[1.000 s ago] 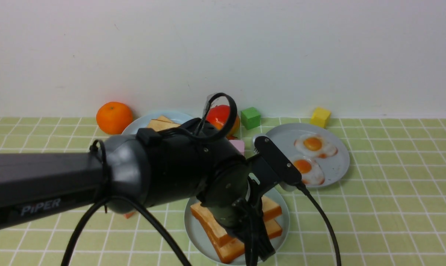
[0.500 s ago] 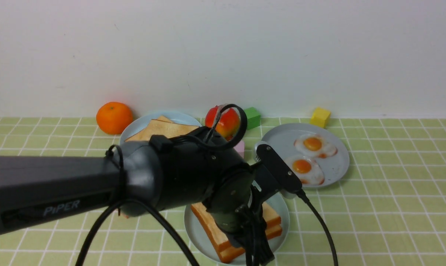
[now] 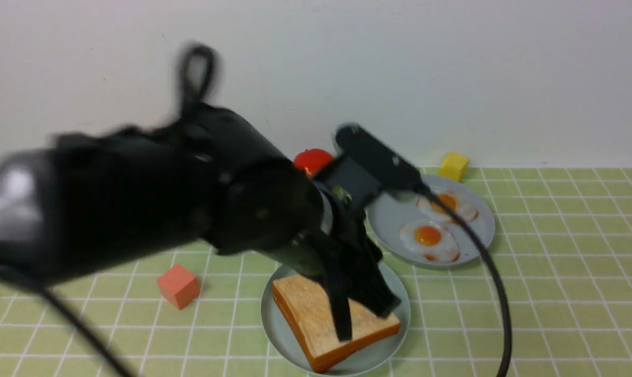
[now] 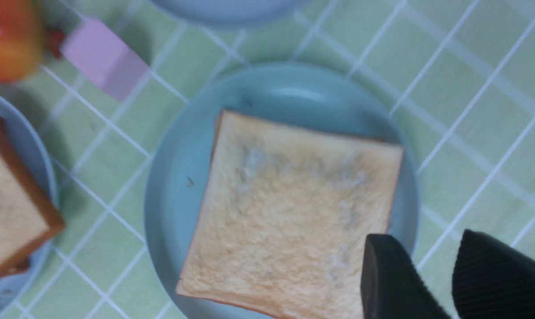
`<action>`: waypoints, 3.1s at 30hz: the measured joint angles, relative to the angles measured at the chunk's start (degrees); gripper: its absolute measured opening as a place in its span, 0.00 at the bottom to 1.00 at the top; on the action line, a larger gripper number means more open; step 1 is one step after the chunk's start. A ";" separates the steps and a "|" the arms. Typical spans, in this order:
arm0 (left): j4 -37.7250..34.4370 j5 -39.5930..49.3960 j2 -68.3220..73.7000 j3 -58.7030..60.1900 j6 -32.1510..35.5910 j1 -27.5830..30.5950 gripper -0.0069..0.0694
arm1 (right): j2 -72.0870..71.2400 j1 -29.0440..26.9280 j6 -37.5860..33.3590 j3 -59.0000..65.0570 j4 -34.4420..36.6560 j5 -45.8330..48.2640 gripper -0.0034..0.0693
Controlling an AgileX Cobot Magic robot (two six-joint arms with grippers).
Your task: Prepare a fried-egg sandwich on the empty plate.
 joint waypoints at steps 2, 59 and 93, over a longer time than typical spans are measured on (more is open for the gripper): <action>-0.56 -0.73 -8.50 0.91 -1.54 0.00 0.27 | -0.82 0.00 0.00 0.00 -0.40 0.32 0.11; -8.76 -38.56 -82.59 62.79 -6.01 0.00 0.07 | -38.14 -11.41 19.35 58.05 -21.60 -44.07 0.03; -8.82 -38.38 -82.59 62.79 -6.01 0.00 0.10 | -38.20 -11.50 19.35 57.76 -22.04 -42.63 0.05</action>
